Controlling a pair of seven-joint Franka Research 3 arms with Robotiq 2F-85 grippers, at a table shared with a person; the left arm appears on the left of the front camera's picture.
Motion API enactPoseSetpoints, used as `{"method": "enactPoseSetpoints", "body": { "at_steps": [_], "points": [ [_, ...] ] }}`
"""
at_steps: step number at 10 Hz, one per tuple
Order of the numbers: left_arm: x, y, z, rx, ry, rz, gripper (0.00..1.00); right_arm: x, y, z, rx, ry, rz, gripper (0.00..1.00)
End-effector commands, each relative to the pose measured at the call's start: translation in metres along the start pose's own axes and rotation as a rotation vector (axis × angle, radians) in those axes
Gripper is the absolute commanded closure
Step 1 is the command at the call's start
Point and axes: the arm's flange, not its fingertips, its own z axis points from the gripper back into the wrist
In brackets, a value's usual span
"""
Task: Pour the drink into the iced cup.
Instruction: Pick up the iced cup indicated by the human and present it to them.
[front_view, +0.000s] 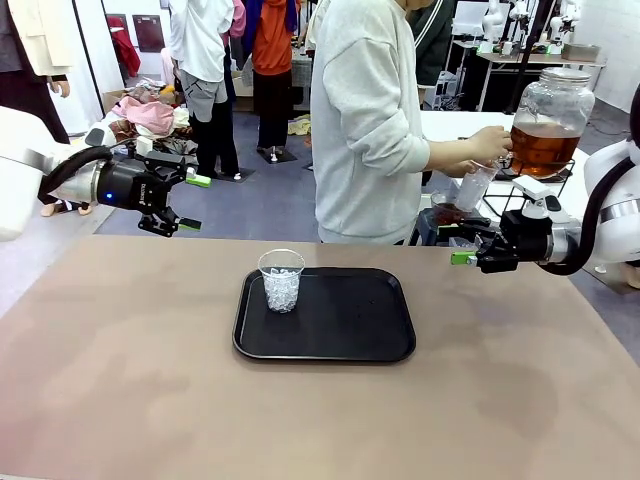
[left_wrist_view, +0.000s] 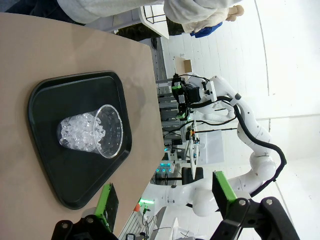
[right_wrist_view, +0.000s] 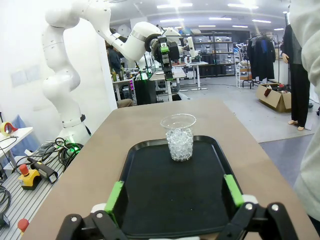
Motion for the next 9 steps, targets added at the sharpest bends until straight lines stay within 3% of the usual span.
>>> {"method": "enactPoseSetpoints", "body": {
  "at_steps": [1,9],
  "points": [
    [-0.0002,-0.0013,-0.0002,0.002,-0.003,-0.003,0.00,0.0028,-0.0016,-0.0002,0.002,0.002,0.001,0.00],
    [-0.0002,-0.0013,-0.0002,0.002,-0.003,-0.003,0.00,0.0028,-0.0016,-0.0002,0.002,0.002,0.001,0.00]
  ]
}}
